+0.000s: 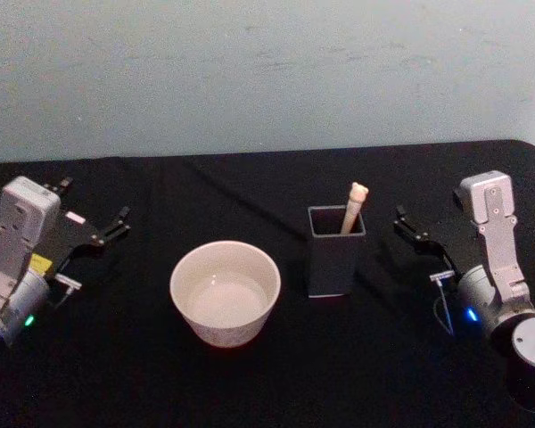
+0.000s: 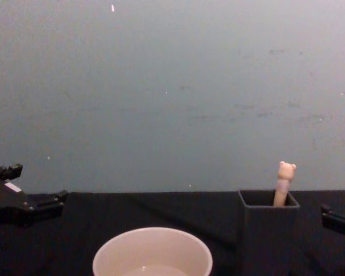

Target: Pick up the stirring spoon with one hand, stir inside the cup, then place it back in its original position.

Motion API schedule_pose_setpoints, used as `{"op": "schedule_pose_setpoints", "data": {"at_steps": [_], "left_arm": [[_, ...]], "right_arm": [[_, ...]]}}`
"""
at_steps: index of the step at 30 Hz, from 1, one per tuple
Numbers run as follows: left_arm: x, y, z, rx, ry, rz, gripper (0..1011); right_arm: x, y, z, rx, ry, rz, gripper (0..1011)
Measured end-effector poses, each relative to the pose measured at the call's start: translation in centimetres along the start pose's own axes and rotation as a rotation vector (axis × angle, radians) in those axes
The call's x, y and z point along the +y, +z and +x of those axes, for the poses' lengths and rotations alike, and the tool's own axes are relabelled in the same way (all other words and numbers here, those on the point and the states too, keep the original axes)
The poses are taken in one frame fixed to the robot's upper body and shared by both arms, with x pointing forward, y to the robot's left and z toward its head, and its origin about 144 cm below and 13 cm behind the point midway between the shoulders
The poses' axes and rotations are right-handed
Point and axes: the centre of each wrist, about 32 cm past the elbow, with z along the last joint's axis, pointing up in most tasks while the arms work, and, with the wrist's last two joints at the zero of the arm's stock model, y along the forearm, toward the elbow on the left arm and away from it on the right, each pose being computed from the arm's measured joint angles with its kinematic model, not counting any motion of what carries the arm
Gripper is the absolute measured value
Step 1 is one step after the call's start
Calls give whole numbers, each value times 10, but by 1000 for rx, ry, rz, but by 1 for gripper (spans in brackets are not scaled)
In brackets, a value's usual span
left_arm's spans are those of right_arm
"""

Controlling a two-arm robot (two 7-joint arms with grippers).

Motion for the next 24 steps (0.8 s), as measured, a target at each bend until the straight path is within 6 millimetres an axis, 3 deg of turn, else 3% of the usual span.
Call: {"op": "schedule_pose_setpoints", "data": {"at_steps": [24], "left_arm": [[0,0,0,0,0,0,1001]], "right_arm": [[0,0,0,0,0,0,1003]]}}
